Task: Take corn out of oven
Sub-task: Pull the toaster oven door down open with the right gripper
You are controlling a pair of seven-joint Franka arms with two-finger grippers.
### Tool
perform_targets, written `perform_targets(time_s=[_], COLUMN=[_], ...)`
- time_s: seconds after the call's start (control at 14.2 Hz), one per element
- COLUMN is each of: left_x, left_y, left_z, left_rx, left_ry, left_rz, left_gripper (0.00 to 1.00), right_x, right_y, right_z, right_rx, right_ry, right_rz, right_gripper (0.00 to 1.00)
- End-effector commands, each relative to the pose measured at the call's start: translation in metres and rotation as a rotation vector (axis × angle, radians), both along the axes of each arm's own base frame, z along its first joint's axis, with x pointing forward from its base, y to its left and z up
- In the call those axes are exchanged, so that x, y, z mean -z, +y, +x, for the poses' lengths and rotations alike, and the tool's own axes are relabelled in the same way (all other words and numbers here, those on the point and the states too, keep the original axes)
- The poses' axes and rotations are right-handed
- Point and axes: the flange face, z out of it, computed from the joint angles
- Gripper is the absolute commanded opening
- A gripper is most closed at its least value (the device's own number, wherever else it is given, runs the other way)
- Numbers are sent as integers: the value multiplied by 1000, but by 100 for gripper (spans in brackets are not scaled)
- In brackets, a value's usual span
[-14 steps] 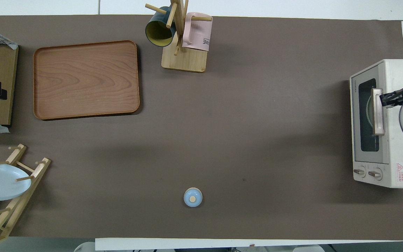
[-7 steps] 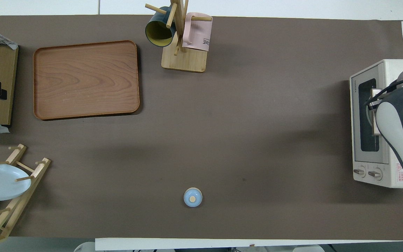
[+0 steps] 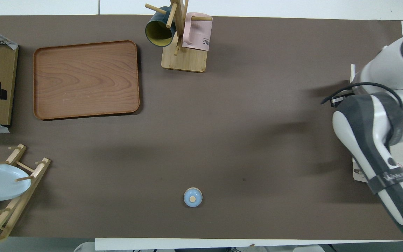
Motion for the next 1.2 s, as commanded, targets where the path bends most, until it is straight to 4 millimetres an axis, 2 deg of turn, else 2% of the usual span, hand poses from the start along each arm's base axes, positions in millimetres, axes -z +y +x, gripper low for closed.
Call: perform_targets(time_s=[0.0, 0.28, 0.49, 0.56, 0.63, 0.7, 0.85, 0.92, 0.99, 1.13], left_x=[-1, -2, -2, -2, -2, -2, -2, -2, -1, -2], left_y=[2, 2, 2, 2, 2, 2, 3, 3, 2, 3], left_z=[-3, -4, -4, -4, -4, -4, -4, -4, -3, -4], left_rx=[5, 5, 5, 5, 5, 5, 3, 3, 5, 3], left_ry=[9, 8, 8, 8, 8, 8, 8, 8, 9, 8], left_rz=[12, 11, 11, 11, 11, 11, 11, 11, 12, 11], left_gripper=[100, 100, 100, 100, 100, 100, 100, 100, 100, 100], right_x=[46, 71, 65, 60, 49, 34, 8, -2, -9, -8], right_y=[-10, -2, 31, 41, 51, 51, 34, 19, 4, -26], right_z=[21, 25, 26, 27, 28, 27, 21, 15, 10, 2], right_rx=[6, 34, 95, 140, 151, 155, 180, 201, 227, 275], right_ry=[-25, -17, -26, -34, -48, -59, -43, -29, -8, 40], right_rz=[1, 31, 93, 132, 154, 158, 149, 138, 133, 122], right_gripper=[0, 0, 0, 8, 21, 30, 41, 47, 51, 52])
